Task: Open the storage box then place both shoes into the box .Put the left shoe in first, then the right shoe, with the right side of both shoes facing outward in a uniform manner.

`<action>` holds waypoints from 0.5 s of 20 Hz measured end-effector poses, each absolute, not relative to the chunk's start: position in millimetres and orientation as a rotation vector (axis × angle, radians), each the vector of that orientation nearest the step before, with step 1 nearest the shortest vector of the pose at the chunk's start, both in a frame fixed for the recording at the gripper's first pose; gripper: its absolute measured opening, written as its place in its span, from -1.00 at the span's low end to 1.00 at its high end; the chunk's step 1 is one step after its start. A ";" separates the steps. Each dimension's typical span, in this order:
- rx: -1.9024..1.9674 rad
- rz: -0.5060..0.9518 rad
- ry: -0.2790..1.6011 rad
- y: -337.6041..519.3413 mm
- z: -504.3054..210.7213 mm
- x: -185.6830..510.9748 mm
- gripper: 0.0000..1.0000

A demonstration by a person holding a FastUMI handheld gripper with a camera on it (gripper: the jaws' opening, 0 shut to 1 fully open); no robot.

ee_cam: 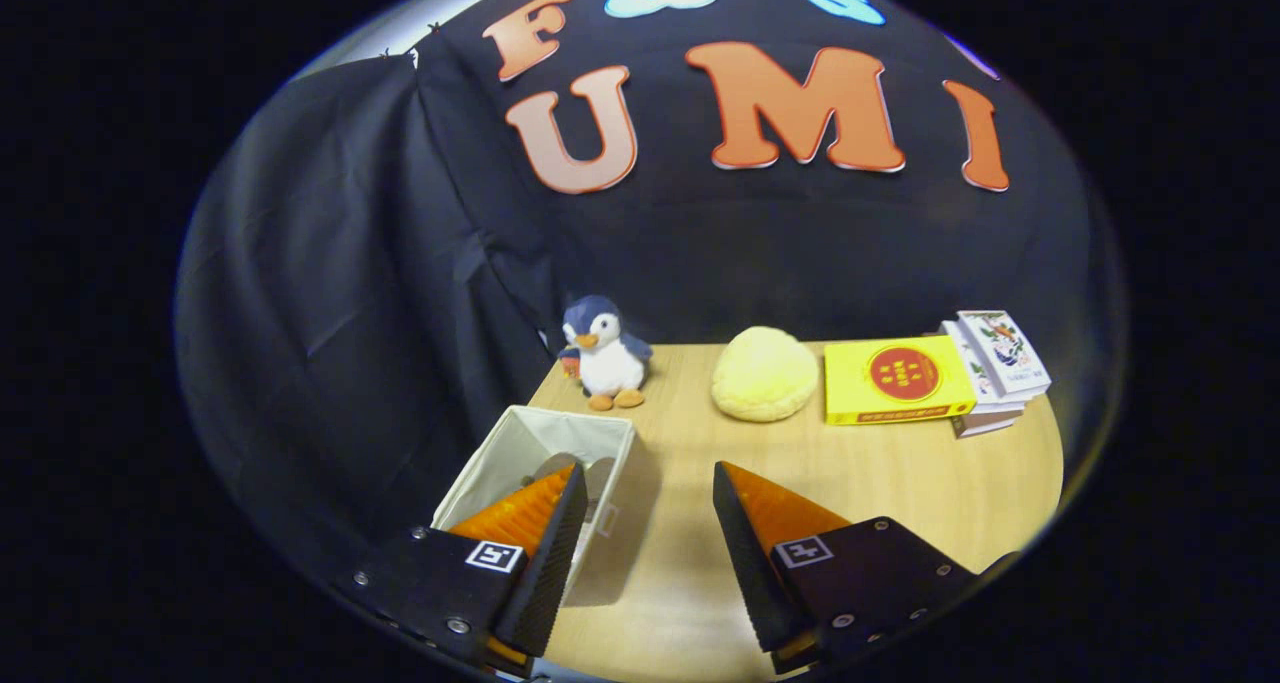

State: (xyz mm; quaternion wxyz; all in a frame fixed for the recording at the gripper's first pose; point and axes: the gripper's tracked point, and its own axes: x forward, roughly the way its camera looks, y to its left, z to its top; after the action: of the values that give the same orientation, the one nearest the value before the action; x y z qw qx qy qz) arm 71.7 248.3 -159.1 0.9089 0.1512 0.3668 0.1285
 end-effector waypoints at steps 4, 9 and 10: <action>0.298 0.209 0.563 162.6 -118.9 71.3 0.64; 0.282 0.093 0.344 65.1 -85.1 69.2 0.72; 0.280 0.080 0.310 49.8 -77.8 65.5 0.74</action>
State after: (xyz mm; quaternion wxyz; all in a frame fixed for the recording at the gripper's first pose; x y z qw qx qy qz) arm 65.5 49.8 -77.8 0.9775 0.1388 0.1540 0.0398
